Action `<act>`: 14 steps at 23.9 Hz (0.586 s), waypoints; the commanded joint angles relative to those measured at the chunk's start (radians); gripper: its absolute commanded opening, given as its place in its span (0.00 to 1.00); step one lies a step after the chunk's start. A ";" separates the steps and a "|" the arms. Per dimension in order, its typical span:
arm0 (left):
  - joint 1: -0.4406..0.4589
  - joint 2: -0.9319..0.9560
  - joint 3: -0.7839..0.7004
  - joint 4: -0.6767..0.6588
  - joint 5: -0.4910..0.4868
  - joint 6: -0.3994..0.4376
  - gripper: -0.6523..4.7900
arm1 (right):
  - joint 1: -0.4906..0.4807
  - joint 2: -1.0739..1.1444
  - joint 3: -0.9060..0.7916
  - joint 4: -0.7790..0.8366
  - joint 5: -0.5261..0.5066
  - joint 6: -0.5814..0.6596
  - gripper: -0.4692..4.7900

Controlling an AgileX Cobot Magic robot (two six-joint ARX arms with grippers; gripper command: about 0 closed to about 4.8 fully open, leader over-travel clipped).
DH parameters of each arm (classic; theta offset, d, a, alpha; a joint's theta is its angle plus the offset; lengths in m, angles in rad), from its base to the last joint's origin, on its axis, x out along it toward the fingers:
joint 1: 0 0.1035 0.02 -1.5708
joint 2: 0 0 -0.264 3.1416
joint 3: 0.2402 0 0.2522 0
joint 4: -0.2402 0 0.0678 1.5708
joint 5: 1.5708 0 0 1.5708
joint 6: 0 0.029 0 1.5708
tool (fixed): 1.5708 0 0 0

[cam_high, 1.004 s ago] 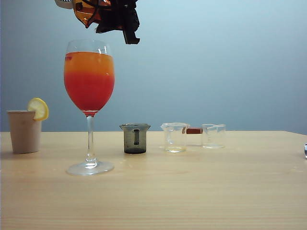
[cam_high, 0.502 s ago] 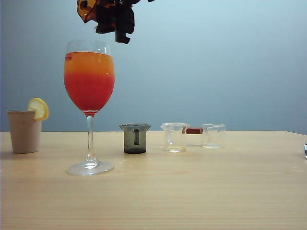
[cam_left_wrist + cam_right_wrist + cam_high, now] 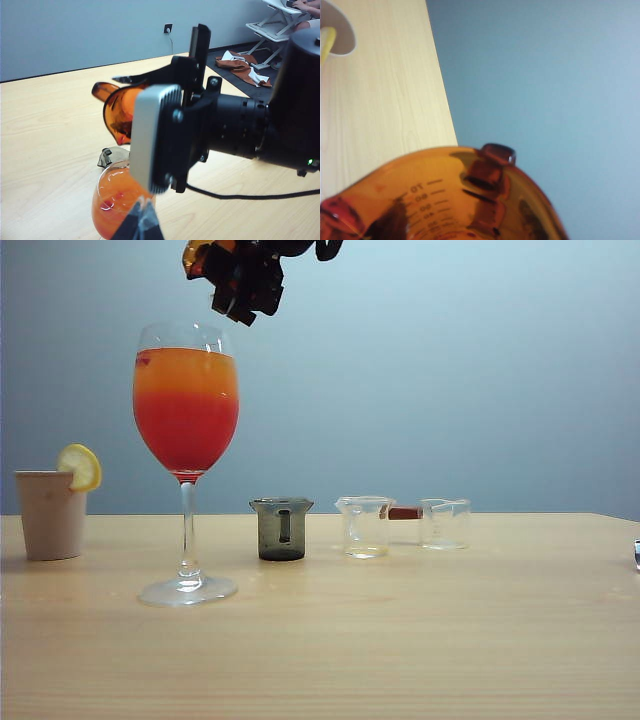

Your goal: Pick up the fourth measuring cup from the left, pour the grenadine inside into the goblet, and finally put the measuring cup back in its original place.

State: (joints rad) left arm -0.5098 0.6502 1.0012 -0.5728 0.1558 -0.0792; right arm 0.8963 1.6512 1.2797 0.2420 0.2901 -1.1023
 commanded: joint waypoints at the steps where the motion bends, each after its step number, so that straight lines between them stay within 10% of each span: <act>1: 0.000 -0.002 0.007 0.013 0.005 0.024 0.11 | -0.010 -0.019 0.007 0.019 -0.012 0.141 0.17; 14: 0.000 -0.002 0.007 0.013 0.005 0.024 0.11 | -0.099 -0.090 0.007 0.021 -0.076 0.626 0.14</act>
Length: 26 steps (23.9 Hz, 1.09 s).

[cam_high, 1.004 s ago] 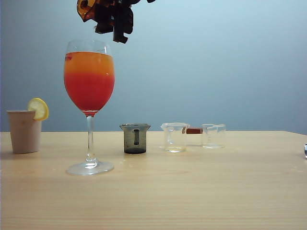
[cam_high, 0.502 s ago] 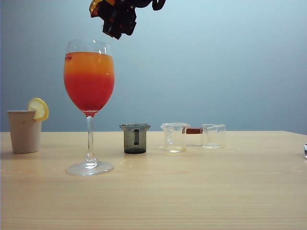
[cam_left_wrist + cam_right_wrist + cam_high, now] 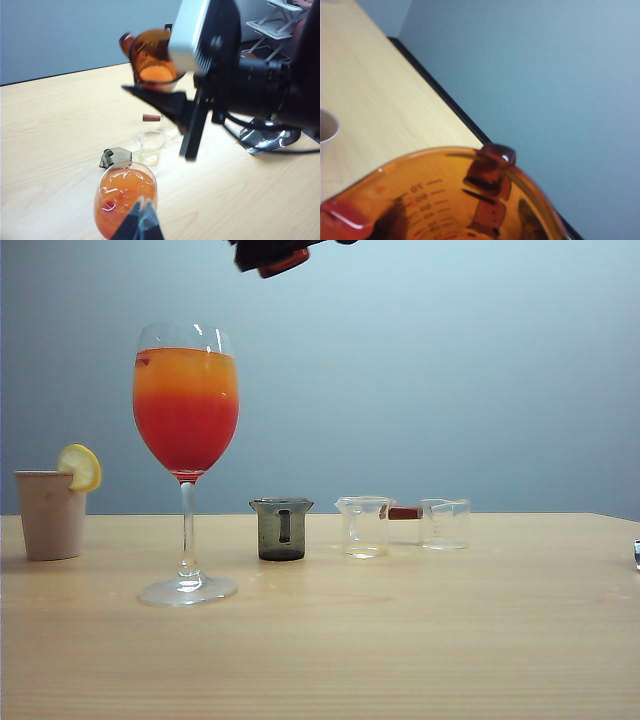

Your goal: Pick up the fourth measuring cup from the left, pour the grenadine inside into the goblet, and finally put the measuring cup back in its original place.

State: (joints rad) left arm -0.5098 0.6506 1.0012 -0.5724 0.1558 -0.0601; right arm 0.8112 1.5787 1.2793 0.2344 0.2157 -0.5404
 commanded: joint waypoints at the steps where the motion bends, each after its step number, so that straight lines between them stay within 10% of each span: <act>1: 0.000 -0.002 0.007 0.013 0.005 0.005 0.11 | -0.024 -0.022 0.007 0.028 -0.002 0.080 0.14; 26: 0.000 -0.002 0.007 0.013 0.005 0.004 0.11 | -0.330 -0.076 0.004 0.014 0.018 0.262 0.14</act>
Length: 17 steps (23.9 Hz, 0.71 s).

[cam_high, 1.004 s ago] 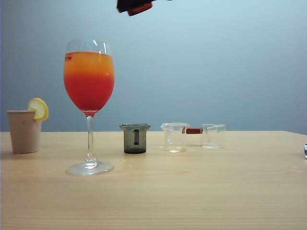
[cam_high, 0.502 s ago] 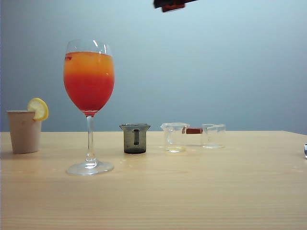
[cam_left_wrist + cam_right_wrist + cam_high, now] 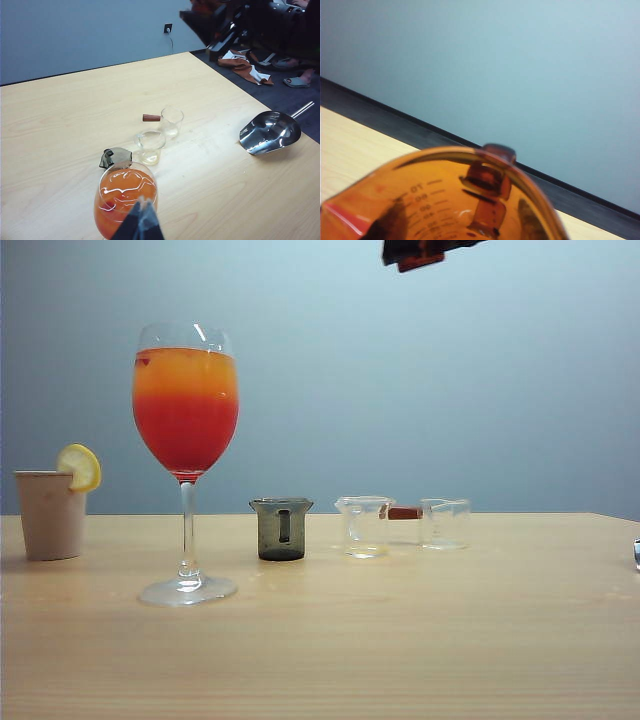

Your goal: Pick up the fourth measuring cup from the left, pour the grenadine inside into the goblet, and finally put the measuring cup back in its original place.

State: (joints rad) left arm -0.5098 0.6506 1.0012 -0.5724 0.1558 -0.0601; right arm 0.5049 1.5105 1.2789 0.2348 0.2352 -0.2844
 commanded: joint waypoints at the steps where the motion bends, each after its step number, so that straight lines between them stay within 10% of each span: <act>1: 0.000 -0.002 0.007 0.013 0.005 0.004 0.11 | -0.041 -0.008 0.003 0.008 -0.003 0.009 0.14; 17: 0.000 -0.001 0.007 0.014 0.002 0.004 0.11 | -0.236 -0.006 -0.322 0.318 -0.039 0.180 0.14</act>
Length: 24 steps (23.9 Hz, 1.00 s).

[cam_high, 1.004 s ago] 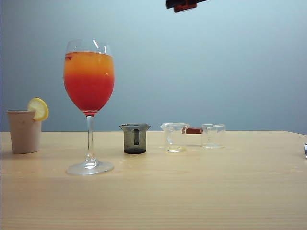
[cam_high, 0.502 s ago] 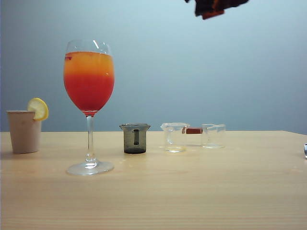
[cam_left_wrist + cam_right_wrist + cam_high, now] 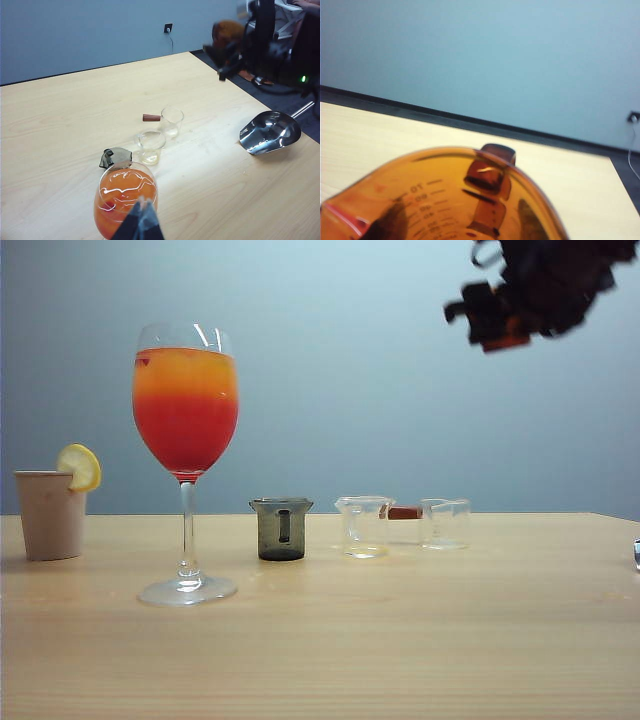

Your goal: Pick up the fourth measuring cup from the left, pour the grenadine inside into the goblet, and finally put the measuring cup back in its original place.

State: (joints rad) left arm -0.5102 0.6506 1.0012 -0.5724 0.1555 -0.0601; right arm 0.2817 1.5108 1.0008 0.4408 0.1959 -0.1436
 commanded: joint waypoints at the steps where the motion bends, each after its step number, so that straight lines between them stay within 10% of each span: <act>1: 0.001 -0.001 0.007 0.013 0.002 0.004 0.11 | -0.022 -0.006 -0.074 0.147 0.000 0.043 0.14; 24: 0.001 0.005 0.007 0.013 -0.002 0.008 0.11 | -0.120 0.358 -0.192 0.502 -0.086 0.162 0.14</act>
State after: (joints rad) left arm -0.5098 0.6518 1.0012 -0.5724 0.1543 -0.0566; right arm 0.1623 1.8576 0.8043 0.8776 0.1104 -0.0021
